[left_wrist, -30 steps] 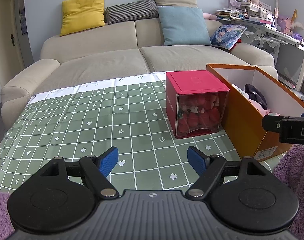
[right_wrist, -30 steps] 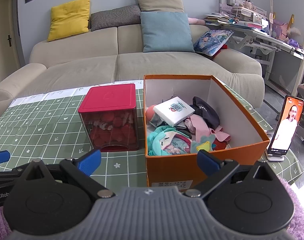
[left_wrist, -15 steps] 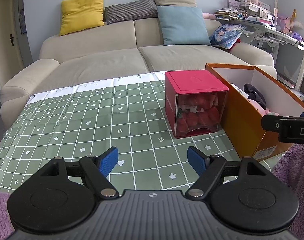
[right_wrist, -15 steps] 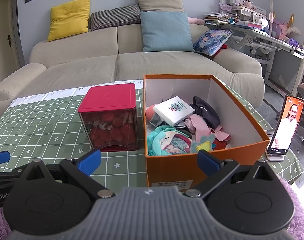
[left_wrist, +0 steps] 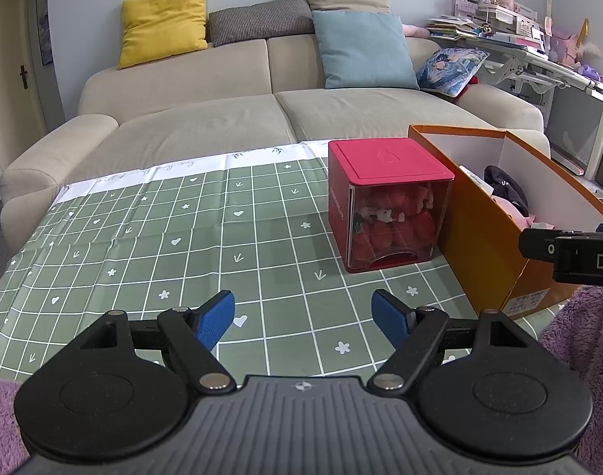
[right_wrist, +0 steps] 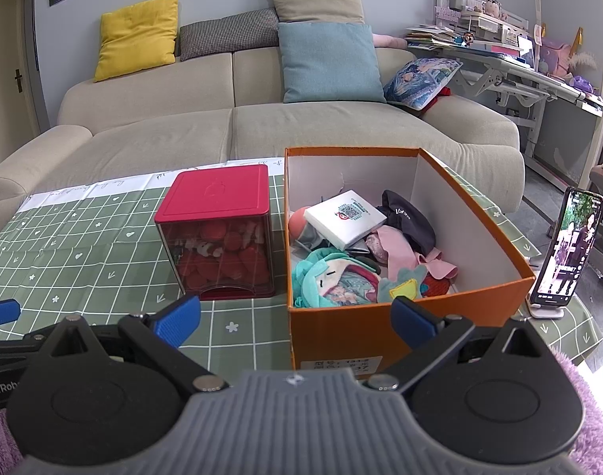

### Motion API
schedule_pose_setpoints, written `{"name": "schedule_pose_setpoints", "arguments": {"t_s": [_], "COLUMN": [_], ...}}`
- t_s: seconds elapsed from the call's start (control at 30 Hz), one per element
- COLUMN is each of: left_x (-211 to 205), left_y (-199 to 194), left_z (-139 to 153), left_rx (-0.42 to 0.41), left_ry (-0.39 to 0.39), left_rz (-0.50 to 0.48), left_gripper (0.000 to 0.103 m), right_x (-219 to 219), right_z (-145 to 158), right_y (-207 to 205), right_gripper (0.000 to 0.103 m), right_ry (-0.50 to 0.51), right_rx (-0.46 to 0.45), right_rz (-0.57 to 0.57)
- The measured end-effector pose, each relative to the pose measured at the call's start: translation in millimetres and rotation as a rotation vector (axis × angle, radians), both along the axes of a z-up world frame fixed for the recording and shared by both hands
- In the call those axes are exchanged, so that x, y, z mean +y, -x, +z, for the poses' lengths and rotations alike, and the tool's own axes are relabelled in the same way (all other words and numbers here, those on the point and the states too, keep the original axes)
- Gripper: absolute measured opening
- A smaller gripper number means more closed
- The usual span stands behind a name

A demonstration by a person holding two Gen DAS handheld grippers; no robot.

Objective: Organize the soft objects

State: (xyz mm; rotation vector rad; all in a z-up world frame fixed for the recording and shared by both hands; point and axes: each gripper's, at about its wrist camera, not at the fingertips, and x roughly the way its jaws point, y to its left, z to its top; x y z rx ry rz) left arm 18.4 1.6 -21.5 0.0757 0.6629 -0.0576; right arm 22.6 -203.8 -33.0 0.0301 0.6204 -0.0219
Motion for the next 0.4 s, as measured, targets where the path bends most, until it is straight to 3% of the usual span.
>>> {"name": "schedule_pose_setpoints", "arguments": {"t_s": [0.4], "left_x": [-2.6], "left_y": [3.3], "left_z": [-1.2], "left_rx": [-0.01], "left_ry": [0.011], "left_rz": [-0.02], "left_gripper": [0.092], "right_x": [0.0], "right_z": [0.0], "right_y": [-0.1], "right_gripper": [0.1], "right_ry": [0.0], "right_rx": [0.001], "right_rz": [0.0]}}
